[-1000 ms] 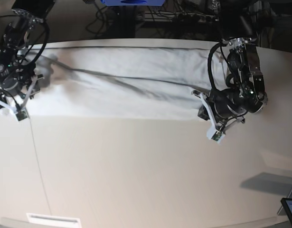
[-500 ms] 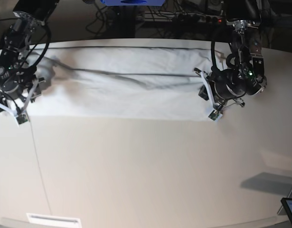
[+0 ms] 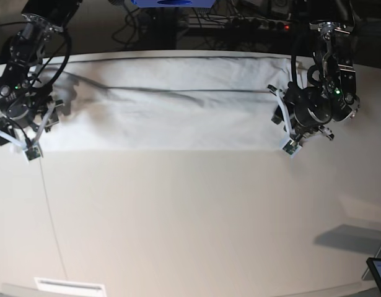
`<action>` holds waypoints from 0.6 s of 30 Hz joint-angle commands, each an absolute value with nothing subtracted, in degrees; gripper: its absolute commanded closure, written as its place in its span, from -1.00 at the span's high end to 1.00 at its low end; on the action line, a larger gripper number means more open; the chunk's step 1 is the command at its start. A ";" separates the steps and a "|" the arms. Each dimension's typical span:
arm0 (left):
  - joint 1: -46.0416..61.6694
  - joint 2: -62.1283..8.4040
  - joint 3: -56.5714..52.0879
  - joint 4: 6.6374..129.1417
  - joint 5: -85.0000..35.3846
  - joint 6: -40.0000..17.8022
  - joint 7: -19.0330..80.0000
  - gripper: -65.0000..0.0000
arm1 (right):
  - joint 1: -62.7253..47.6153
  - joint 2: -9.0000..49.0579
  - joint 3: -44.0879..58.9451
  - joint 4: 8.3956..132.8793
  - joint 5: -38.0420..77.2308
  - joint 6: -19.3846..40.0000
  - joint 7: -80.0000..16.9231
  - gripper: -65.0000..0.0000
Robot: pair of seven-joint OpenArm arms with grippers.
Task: Fold the T-shirt properly
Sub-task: 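Grasp the folded edge with both grippers and pull it taut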
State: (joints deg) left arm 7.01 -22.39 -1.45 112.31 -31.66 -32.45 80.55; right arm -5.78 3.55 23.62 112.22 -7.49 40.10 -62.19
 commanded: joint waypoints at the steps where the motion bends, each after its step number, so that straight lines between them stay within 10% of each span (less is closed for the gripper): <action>1: 6.46 -23.16 -1.71 113.45 -32.13 -32.66 80.00 -0.28 | -4.97 4.00 23.78 112.92 -7.43 40.00 -61.41 0.36; 18: 7.08 -16.92 -6.73 114.07 -31.60 -38.73 80.00 -0.27 | -5.32 4.44 24.22 113.19 -7.43 40.00 -60.97 0.35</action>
